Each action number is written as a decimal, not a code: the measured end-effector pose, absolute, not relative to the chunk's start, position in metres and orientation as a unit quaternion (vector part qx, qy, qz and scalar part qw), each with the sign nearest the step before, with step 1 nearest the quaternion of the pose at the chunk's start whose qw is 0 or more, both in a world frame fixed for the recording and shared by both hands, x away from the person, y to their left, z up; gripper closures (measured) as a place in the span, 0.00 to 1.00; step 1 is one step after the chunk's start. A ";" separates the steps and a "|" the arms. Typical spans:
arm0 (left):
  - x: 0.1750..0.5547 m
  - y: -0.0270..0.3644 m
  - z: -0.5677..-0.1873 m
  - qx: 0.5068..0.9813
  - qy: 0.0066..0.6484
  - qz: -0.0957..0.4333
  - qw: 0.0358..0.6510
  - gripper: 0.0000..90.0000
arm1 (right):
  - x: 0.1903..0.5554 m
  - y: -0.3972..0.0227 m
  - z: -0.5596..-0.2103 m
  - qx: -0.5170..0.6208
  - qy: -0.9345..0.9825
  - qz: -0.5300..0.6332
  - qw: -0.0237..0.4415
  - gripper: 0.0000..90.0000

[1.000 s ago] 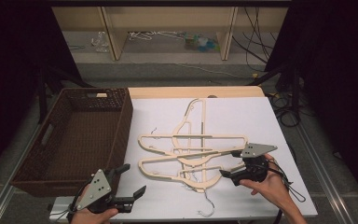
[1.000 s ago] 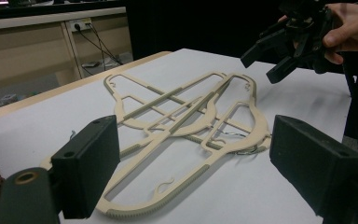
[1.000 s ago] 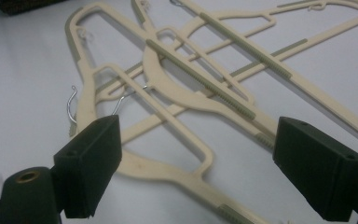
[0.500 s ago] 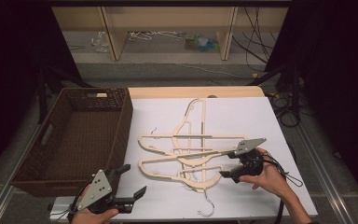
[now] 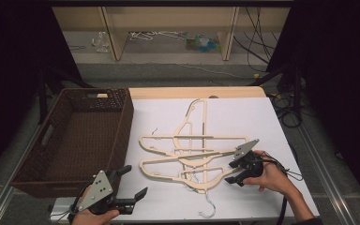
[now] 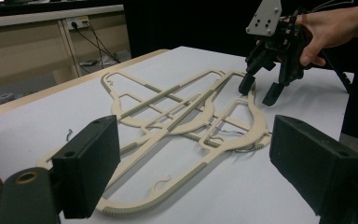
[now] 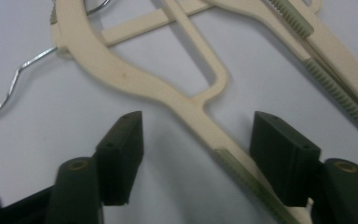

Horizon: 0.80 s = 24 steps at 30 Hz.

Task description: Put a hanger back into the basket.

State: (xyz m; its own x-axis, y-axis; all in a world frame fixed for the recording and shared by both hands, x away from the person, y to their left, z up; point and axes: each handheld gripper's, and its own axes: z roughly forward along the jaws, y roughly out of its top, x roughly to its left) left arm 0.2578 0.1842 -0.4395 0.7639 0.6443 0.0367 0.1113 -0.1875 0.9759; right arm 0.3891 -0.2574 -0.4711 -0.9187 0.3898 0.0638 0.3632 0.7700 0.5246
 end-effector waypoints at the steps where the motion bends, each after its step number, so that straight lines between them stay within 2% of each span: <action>1: 0.258 0.184 -0.440 0.735 0.256 0.228 0.585 0.18 | 0.388 -0.257 -0.470 0.195 0.943 0.269 0.022 0.43; 4: 0.258 0.184 -0.440 0.736 0.256 0.227 0.584 0.18 | 0.383 -0.256 -0.467 0.170 0.955 0.244 0.021 0.52; 9: 0.258 0.182 -0.440 0.732 0.258 0.222 0.590 0.18 | 0.377 -0.254 -0.464 0.128 0.967 0.218 0.020 0.59; 13: 0.257 0.182 -0.440 0.737 0.257 0.222 0.584 0.18 | 0.374 -0.255 -0.462 0.096 0.973 0.210 0.011 0.75; 18: 0.257 0.181 -0.441 0.740 0.256 0.220 0.581 0.18 | 0.373 -0.253 -0.462 0.056 0.976 0.208 0.015 0.82; 24: 0.258 0.176 -0.445 0.746 0.256 0.213 0.577 0.18 | 0.372 -0.251 -0.462 0.041 0.979 0.201 0.020 0.82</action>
